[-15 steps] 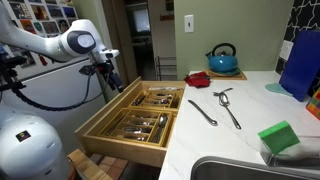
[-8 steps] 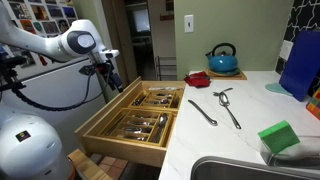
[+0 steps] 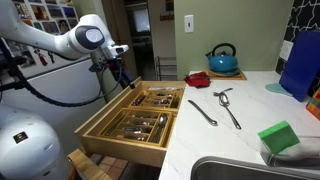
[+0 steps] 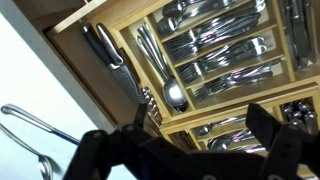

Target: Remove the knife from the countertop and put it in the bottom left compartment of the opened drawer

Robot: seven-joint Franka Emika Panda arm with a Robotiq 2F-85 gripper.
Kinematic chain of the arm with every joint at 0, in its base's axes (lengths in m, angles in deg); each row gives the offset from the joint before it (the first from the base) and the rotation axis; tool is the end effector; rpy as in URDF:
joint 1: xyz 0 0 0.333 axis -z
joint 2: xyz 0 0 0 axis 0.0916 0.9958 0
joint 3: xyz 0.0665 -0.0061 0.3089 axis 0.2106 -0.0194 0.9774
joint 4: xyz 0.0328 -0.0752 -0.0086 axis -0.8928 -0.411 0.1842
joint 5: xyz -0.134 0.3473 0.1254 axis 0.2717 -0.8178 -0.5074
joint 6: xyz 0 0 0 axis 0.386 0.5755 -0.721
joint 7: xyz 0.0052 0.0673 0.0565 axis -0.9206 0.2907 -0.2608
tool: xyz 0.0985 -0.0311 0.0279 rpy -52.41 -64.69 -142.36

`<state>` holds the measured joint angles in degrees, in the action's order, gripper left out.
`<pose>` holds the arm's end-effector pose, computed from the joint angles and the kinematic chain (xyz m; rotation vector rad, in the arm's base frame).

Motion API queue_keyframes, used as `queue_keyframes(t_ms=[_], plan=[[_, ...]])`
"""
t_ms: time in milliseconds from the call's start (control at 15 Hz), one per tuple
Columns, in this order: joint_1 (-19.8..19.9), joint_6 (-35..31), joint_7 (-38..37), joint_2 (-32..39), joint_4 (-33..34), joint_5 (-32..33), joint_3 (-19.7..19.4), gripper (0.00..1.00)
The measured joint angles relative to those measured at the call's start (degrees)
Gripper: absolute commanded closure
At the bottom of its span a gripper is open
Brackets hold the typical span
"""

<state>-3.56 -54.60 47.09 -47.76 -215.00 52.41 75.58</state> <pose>0.3647 0.0817 0.4565 2.8994 -0.1662 0.3085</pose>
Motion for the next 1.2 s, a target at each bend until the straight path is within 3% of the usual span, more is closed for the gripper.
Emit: queue_keyframes(t_ms=[467, 800, 933, 1200], plan=[[0.4, -3.1, 31.7, 8.5, 7.3, 2.2, -16.2, 0.00], [0.8, -1.5, 52.4, 15.9, 14.6, 2.9, -23.8, 0.00], [1.7, -0.6, 56.2, 18.5, 17.0, 4.3, -25.5, 0.00], [3.4, -0.6, 56.5, 21.8, 19.8, 4.9, -26.2, 0.00]])
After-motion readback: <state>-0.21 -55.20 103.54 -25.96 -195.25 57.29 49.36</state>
